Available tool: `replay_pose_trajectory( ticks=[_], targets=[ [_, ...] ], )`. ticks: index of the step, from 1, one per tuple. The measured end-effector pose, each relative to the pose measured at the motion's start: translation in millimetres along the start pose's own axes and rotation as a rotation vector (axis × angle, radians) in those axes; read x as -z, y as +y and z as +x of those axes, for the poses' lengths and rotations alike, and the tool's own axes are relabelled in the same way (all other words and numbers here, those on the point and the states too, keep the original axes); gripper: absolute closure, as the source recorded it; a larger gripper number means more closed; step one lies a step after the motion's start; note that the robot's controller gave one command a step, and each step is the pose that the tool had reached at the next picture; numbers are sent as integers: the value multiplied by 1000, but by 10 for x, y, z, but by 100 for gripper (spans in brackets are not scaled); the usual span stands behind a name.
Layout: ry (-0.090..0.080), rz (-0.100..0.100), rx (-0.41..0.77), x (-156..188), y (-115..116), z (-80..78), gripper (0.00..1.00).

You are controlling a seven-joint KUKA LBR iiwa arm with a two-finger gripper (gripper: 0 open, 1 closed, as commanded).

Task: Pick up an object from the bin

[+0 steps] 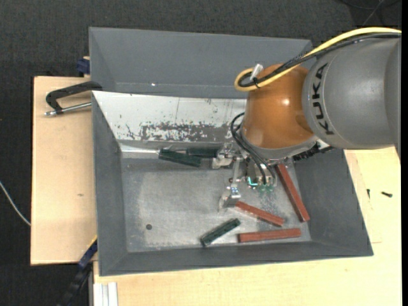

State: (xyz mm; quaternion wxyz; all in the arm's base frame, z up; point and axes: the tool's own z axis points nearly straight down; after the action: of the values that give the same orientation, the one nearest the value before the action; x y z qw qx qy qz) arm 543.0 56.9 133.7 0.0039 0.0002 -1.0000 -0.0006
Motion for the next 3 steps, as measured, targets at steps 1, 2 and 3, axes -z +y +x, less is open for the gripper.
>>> replay_pose_trajectory(
  ticks=[1, 2, 3],
  targets=[
    [-8, 0, -1, 42, -2, -20, 0],
    [-27, -10, 0, -488, -543, 36, 0],
    [-26, -8, 7, -466, -522, 38, 0]
  ],
)
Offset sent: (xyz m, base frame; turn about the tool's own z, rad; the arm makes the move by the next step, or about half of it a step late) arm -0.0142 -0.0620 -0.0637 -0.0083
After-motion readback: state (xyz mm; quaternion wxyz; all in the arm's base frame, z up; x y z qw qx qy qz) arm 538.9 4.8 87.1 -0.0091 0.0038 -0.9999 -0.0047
